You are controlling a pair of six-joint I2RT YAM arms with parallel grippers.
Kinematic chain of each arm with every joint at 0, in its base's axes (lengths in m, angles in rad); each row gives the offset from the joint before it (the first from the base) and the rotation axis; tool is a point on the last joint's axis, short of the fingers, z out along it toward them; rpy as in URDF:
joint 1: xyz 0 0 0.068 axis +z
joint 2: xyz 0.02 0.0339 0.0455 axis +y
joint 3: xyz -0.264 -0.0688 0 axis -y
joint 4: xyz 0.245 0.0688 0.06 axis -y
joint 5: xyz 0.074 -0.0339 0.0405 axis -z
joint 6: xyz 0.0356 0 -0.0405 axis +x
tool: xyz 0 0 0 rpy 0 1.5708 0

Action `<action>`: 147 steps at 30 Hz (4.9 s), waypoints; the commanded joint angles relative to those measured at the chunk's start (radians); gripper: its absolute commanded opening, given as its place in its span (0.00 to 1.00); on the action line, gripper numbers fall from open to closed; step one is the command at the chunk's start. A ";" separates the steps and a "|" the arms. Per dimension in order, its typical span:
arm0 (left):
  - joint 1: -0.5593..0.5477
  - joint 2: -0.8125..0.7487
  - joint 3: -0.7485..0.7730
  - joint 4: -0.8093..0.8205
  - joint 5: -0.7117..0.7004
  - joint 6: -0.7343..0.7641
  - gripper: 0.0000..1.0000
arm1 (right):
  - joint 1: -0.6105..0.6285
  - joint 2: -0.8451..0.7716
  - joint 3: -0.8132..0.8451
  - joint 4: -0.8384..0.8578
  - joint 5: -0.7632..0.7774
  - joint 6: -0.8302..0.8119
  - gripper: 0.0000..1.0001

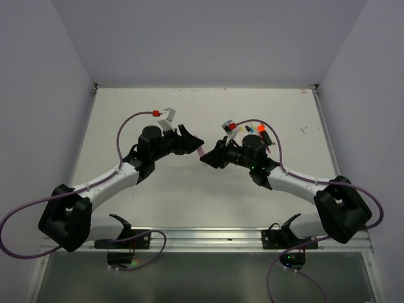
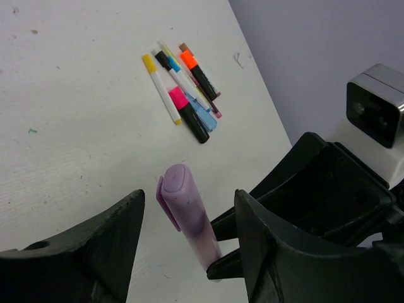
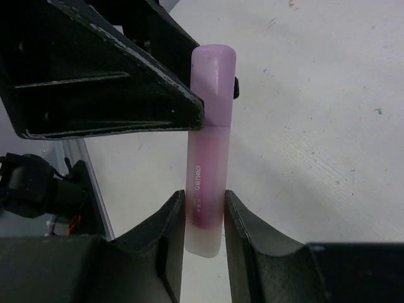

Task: Open the pen caps

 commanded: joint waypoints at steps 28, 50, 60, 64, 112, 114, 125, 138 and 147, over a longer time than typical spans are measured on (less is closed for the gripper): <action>-0.028 -0.216 -0.096 0.283 0.177 0.062 0.00 | 0.017 -0.065 0.012 0.210 -0.290 0.063 0.64; -0.026 -0.210 -0.153 0.569 0.267 0.005 0.00 | 0.017 -0.026 0.035 0.251 -0.465 0.075 0.00; -0.020 -0.127 -0.079 0.793 0.154 0.040 0.00 | 0.015 0.046 -0.097 0.342 -0.540 0.124 0.00; -0.014 -0.079 -0.012 0.859 0.134 0.043 0.00 | 0.018 0.069 -0.143 0.379 -0.553 0.141 0.00; 0.110 -0.207 -0.108 -0.185 0.019 0.065 0.02 | 0.053 0.098 0.036 -0.378 0.140 0.054 0.00; 0.106 -0.167 -0.126 -0.228 0.008 0.060 0.04 | 0.053 0.128 0.050 -0.368 0.157 0.086 0.00; 0.057 0.042 -0.108 -0.320 -0.017 0.066 0.10 | 0.076 0.306 0.168 -0.367 0.214 0.152 0.05; 0.052 0.114 -0.111 -0.300 -0.093 0.053 0.26 | 0.135 0.389 0.237 -0.410 0.233 0.199 0.37; 0.052 0.112 -0.097 -0.297 -0.121 0.048 0.44 | 0.136 0.340 0.254 -0.459 0.243 0.180 0.60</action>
